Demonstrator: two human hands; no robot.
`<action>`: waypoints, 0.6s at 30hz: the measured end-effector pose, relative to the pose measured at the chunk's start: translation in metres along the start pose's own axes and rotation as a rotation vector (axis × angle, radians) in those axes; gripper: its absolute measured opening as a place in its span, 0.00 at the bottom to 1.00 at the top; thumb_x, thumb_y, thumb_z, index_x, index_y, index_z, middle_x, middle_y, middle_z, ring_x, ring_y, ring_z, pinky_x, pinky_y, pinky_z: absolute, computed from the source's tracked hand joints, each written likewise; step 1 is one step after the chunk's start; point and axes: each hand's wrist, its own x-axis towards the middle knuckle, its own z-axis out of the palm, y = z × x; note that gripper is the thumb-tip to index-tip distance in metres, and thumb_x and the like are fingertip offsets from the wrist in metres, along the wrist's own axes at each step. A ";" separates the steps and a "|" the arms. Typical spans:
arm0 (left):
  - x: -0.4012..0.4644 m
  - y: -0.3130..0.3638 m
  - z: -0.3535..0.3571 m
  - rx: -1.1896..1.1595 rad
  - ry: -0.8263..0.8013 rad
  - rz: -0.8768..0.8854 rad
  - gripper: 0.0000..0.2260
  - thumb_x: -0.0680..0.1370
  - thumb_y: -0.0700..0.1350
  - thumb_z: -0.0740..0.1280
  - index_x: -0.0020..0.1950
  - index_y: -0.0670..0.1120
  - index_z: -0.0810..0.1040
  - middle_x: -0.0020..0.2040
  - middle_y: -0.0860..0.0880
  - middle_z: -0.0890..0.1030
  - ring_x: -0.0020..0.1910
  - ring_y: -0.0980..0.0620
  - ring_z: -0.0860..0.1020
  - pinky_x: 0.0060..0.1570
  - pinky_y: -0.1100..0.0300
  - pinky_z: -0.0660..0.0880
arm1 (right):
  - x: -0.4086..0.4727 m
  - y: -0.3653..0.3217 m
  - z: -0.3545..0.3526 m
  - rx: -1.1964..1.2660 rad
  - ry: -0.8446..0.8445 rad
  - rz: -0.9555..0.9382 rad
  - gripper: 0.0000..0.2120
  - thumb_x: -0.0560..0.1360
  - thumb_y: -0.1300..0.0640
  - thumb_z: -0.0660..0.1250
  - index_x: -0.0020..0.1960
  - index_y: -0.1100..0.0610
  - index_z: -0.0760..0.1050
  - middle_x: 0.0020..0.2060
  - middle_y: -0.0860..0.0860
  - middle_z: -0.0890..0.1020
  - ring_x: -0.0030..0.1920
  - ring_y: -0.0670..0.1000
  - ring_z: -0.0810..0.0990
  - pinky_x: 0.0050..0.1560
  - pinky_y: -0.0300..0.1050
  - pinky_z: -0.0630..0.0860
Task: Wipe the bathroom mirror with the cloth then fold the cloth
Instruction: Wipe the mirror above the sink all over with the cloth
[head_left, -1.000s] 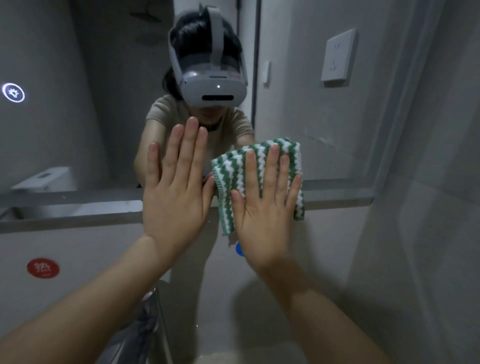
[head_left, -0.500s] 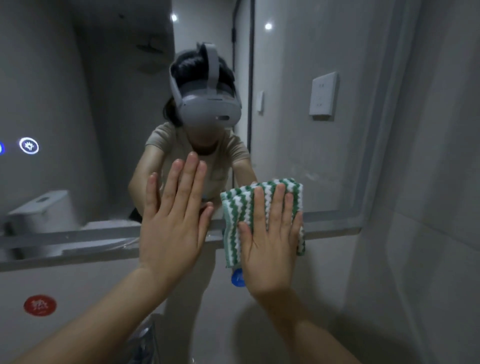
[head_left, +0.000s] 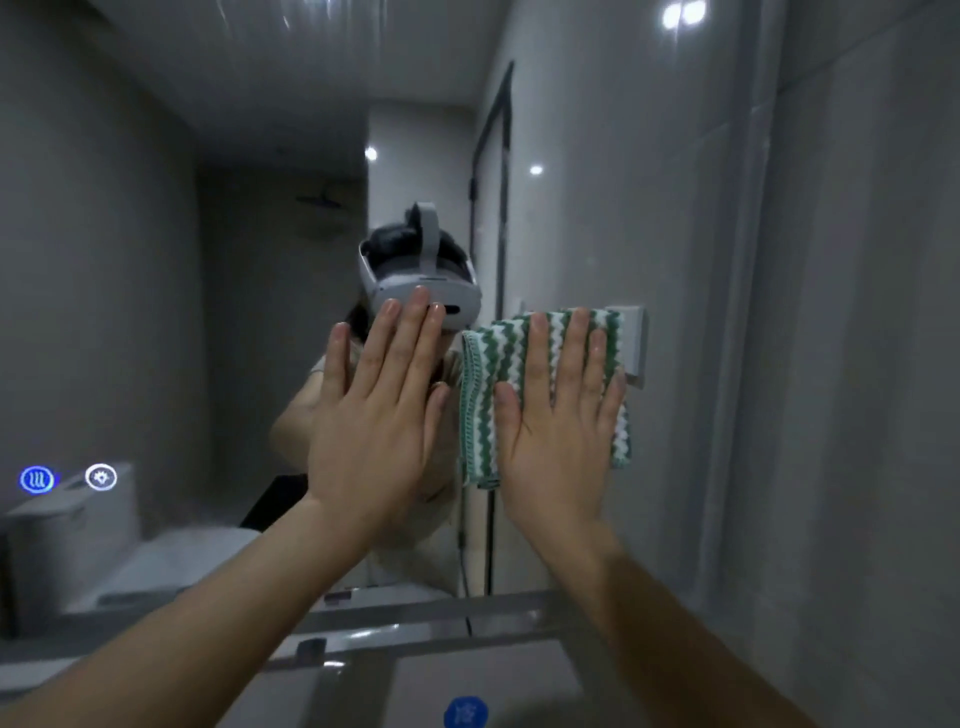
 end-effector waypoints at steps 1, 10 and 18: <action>0.009 -0.003 -0.001 -0.004 0.016 -0.014 0.25 0.82 0.50 0.49 0.77 0.42 0.54 0.77 0.45 0.53 0.76 0.48 0.51 0.73 0.46 0.48 | 0.012 -0.002 -0.002 0.000 0.007 -0.004 0.27 0.81 0.44 0.38 0.77 0.54 0.49 0.76 0.56 0.53 0.75 0.54 0.48 0.73 0.54 0.45; 0.088 -0.026 -0.009 -0.052 0.117 -0.122 0.25 0.82 0.50 0.46 0.77 0.42 0.53 0.77 0.45 0.53 0.76 0.49 0.51 0.73 0.47 0.46 | 0.101 -0.017 -0.014 -0.020 0.038 -0.107 0.26 0.81 0.44 0.41 0.76 0.53 0.45 0.76 0.55 0.53 0.75 0.54 0.48 0.73 0.51 0.41; 0.149 -0.051 -0.016 -0.061 0.191 -0.149 0.24 0.82 0.50 0.48 0.76 0.42 0.54 0.76 0.45 0.56 0.75 0.49 0.53 0.72 0.46 0.47 | 0.214 -0.043 -0.044 -0.015 -0.043 -0.162 0.26 0.82 0.43 0.40 0.75 0.49 0.34 0.76 0.52 0.39 0.75 0.51 0.35 0.73 0.52 0.33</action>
